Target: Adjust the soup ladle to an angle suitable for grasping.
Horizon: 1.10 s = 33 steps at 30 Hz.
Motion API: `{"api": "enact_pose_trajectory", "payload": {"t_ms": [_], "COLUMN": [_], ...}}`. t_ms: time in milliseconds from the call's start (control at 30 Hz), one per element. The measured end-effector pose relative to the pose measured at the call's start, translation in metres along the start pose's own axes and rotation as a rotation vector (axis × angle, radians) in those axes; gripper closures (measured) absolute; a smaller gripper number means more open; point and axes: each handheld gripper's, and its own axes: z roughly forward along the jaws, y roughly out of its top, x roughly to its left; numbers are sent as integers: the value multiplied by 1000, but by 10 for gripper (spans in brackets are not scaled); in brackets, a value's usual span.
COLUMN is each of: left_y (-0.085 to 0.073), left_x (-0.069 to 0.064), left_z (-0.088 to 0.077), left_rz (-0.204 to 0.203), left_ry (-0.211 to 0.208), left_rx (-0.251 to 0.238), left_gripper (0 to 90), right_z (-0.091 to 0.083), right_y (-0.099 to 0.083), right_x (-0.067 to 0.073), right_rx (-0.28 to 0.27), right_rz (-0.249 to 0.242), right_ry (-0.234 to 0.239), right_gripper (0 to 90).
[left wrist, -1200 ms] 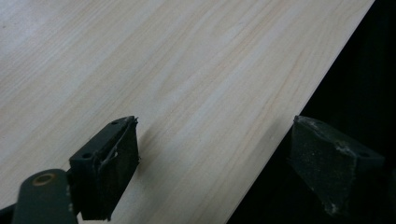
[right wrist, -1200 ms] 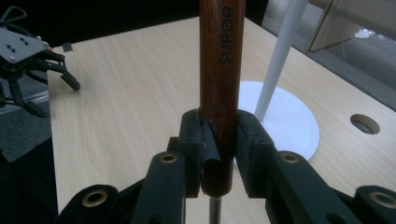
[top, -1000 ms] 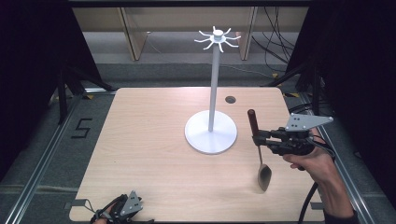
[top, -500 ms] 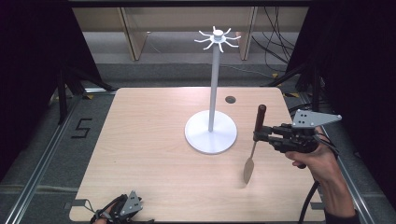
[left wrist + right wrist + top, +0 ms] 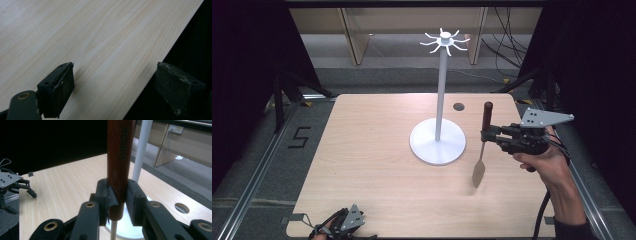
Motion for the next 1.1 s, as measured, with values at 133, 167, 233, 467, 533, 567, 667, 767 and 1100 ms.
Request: {"api": "enact_pose_trajectory", "payload": {"t_ms": [133, 167, 233, 467, 533, 567, 667, 767, 1100], "left_y": [0, 0, 0, 0, 0, 0, 0, 0, 0], "left_x": [0, 0, 0, 0, 0, 0, 0, 0, 0], "left_z": [0, 0, 0, 0, 0, 0, 0, 0, 0], "left_rz": [4, -1, 2, 6, 6, 6, 7, 7, 8], "left_ry": [-3, -1, -7, -4, -5, -5, -6, -7, -9], "left_rx": [2, 0, 0, 2, 1, 1, 2, 3, 1], "left_gripper": [152, 152, 152, 152, 152, 152, 153, 152, 152], "right_z": [6, 8, 10, 15, 17, 18, 22, 25, 34], "right_y": [7, 14, 21, 44, 48, 50, 56, 63, 83], "right_x": [-3, -7, -10, -20, -24, -26, -27, -29, -36], "right_rx": [-15, -16, -29, -51, -53, -55, -54, -52, -61], "right_rz": [19, 13, 12, 17, 18, 13, 23, 22, 24], "right_ry": [-9, -16, -31, -66, -74, -83, -83, -90, -114], "right_gripper": [742, 742, 742, 742, 742, 742, 742, 742, 742]}}
